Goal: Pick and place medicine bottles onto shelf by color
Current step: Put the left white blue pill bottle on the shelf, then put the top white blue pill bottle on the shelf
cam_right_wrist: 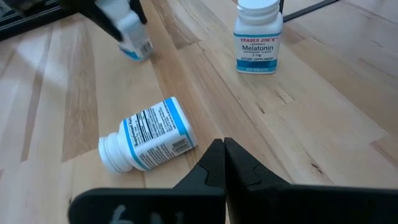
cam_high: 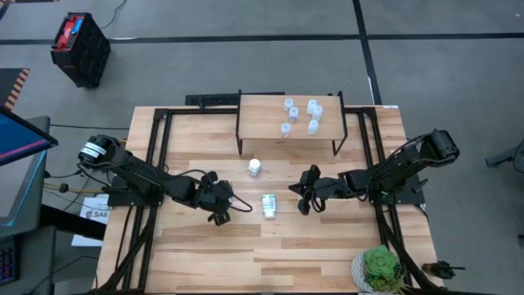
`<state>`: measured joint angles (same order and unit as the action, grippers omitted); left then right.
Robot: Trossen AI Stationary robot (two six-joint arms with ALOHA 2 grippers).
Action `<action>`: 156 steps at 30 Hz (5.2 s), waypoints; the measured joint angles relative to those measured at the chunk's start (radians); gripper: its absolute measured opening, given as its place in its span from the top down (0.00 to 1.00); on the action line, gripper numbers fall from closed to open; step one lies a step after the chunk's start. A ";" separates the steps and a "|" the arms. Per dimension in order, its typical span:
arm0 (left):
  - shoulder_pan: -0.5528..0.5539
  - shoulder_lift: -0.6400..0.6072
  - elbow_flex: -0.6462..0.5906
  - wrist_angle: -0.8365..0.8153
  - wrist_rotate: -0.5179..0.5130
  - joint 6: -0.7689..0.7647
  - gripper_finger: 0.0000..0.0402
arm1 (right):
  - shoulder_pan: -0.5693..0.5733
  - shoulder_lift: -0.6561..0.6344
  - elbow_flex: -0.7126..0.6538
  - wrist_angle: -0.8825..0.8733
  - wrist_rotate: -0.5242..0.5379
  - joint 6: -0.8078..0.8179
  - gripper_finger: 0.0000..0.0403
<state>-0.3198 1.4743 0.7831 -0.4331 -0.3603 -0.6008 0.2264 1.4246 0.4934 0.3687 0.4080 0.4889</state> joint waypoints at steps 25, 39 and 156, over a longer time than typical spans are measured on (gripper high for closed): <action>0.954 0.197 0.911 -0.202 0.416 1.081 0.65 | -0.001 0.000 0.000 0.026 0.002 0.000 0.98; 0.994 0.538 1.314 -0.531 0.636 1.303 0.65 | -0.013 0.000 0.000 0.020 0.006 -0.003 0.98; 0.366 -0.261 -0.128 0.367 0.007 0.200 0.32 | -0.006 0.000 0.000 -0.030 0.012 0.000 0.98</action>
<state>0.0458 1.2135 0.6553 -0.0665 -0.3536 -0.4012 0.2199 1.4250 0.4931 0.3384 0.4202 0.4890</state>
